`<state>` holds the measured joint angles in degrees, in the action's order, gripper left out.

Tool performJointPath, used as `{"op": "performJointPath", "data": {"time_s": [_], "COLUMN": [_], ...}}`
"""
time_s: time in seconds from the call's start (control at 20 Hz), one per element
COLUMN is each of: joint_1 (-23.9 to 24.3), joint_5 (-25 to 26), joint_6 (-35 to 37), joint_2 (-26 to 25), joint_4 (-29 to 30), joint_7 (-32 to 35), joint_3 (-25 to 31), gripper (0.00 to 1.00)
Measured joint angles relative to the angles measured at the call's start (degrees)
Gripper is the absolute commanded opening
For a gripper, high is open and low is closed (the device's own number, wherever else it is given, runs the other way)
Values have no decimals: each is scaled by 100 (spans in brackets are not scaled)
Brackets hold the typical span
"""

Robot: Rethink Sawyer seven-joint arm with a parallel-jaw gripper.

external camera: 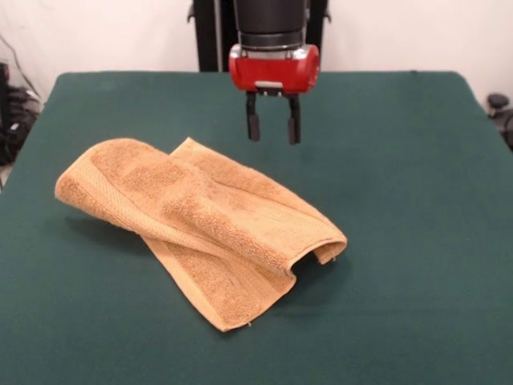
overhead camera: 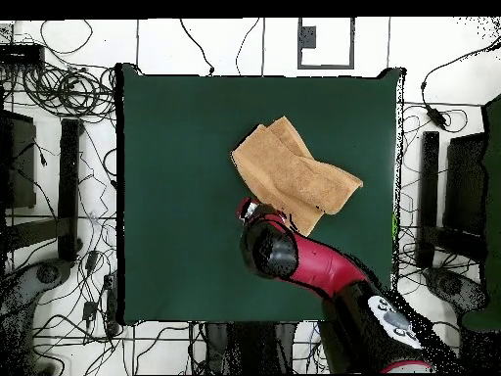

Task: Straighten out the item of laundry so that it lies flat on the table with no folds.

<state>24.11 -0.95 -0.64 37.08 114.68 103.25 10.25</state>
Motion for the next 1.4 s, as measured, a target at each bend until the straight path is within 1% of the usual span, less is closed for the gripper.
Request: {"op": "performJointPath", "data": {"time_s": [0.4, 0.65, 0.7, 0.85, 1.0, 1.05, 1.1, 1.15, 1.25, 1.35, 1.4], "joint_1": [-196, -104, 52, 318, 994, 1122, 1405, 1588, 1813, 2157, 2252], "joint_5": [7, 137, 304, 537, 1063, 1158, 1379, 1531, 1725, 2064, 2177], "joint_6": [-89, -89, -87, -52, 187, 248, 406, 520, 683, 962, 1058], "joint_2": [-157, -166, -164, -166, -215, -232, -282, -324, -383, -479, -507], "joint_4": [7, 4, -13, -54, -231, -275, -391, -476, -591, -784, -851], "joint_7": [0, 0, 0, 0, -1, -1, -10, -10, -10, -10, -10], "joint_3": [-307, -353, -337, -246, 109, 182, 346, 458, 599, 860, 946], "gripper": [100, 100, 100, 100, 100, 100, 100, 100, 100, 100, 100]}}
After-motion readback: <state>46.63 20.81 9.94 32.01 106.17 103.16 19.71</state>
